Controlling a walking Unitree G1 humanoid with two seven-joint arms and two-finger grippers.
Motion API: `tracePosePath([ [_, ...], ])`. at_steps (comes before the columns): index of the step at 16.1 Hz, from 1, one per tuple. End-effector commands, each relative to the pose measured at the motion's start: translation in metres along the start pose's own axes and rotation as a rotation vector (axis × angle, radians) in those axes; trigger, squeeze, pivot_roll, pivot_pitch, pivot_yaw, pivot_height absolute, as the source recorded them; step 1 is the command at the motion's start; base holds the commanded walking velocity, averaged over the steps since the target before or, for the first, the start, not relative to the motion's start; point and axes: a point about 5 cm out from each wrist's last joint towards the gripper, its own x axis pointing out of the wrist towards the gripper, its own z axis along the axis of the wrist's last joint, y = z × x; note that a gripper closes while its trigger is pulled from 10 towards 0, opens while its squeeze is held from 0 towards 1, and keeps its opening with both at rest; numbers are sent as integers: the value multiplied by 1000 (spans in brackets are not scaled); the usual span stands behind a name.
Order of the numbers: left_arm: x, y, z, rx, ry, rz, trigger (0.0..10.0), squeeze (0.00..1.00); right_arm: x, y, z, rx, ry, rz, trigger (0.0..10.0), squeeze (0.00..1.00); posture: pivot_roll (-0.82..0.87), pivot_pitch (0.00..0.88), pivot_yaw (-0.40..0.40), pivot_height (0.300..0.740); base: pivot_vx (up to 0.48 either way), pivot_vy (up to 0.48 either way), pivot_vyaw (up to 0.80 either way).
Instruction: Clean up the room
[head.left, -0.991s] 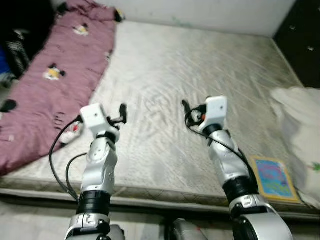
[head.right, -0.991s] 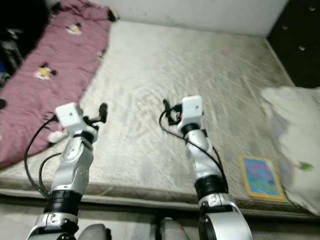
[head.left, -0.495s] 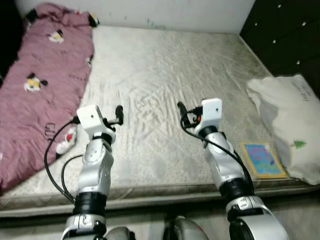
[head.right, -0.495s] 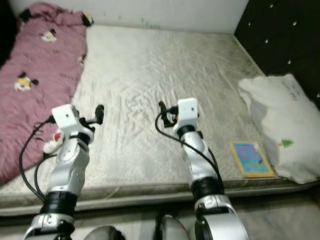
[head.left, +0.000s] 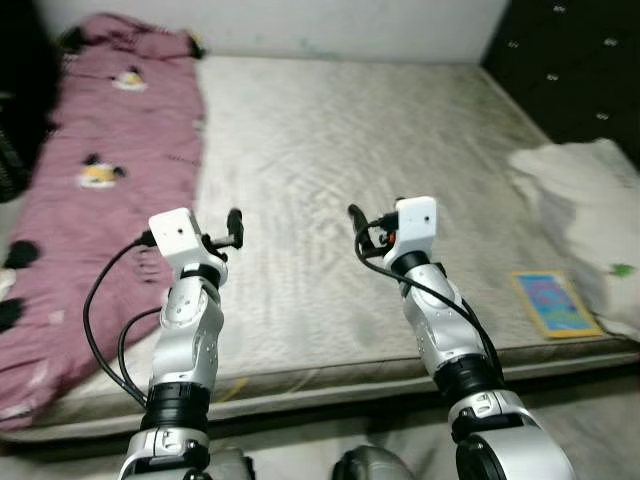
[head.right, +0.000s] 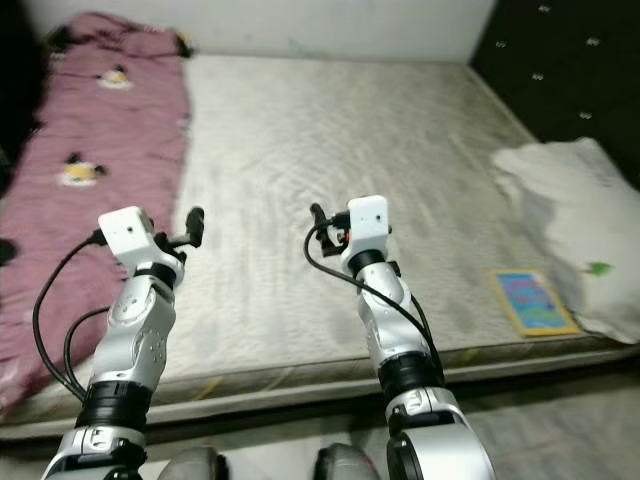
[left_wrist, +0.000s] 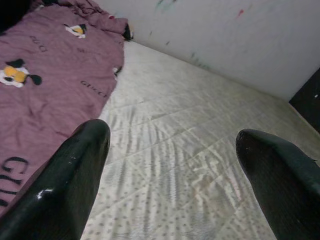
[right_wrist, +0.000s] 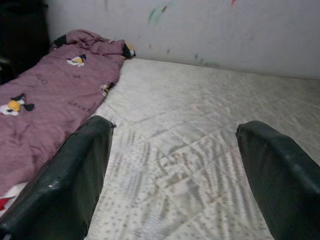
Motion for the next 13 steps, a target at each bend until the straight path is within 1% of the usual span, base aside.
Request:
tracePosePath([
  [1, -1, -11, -4, -8, 14, -27, 10000, 0, -3, -14, -1, -18, 9, -32, 10000, 0, -16, 63, -68, 740, 0, 476, 0],
  [13, 2, -9, -1, -5, 10, -1, 10000, 0, 0, -14, 1, -7, 8, -28, 10000, 0, -19, 76, -68, 740, 0, 472, 0],
])
